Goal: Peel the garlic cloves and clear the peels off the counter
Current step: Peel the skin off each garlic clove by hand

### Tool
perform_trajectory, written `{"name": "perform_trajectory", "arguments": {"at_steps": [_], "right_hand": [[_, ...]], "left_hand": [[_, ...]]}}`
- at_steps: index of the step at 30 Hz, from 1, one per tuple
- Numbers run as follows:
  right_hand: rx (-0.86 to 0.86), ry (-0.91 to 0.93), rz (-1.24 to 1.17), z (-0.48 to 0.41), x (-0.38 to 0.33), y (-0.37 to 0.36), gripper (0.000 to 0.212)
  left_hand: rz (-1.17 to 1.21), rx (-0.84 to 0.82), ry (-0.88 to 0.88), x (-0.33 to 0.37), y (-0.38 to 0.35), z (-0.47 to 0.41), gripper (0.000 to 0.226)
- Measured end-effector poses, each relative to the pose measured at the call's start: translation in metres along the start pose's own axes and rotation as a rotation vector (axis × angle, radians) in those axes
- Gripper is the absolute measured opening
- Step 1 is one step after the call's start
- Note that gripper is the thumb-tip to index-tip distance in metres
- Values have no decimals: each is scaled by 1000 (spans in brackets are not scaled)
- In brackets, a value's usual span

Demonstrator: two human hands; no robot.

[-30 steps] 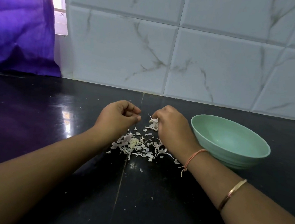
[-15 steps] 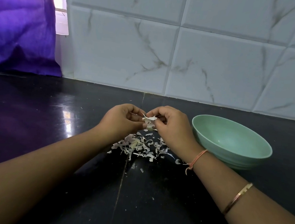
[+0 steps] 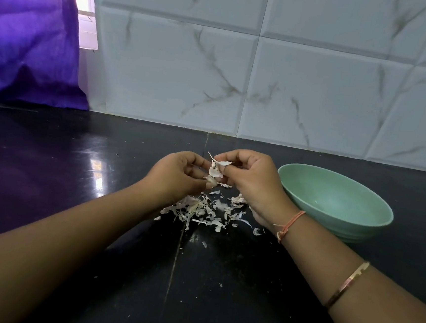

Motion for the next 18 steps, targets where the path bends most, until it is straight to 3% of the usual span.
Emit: {"name": "perform_trajectory", "arguments": {"at_steps": [4,9,13,15,18], "right_hand": [[-17,-71,-167,2,1,0,16],[109,-46,-79,-2,4,9,21],[229,12,301,-3,5,13,19],[188,9,557,-3,6,7,25],[99,16,653,0,7,0,30]], "left_hand": [[-7,12,4,1,1,1,19],[-9,21,19,0,2,0,18],[-14,81,39,-4,9,-2,18],[47,110,54,-3,10,-2,14],[175,118,62,-1,7,0,9]]}}
Point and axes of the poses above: each hand's wrist, its own z-axis away from the middle knuckle, its own y-axis out of the back of the hand, x = y × z, the point moved 7 cm from there along -z, towards the middle knuckle, and after that the axes turned 12 degrees about -y, right-handed, at the moved point
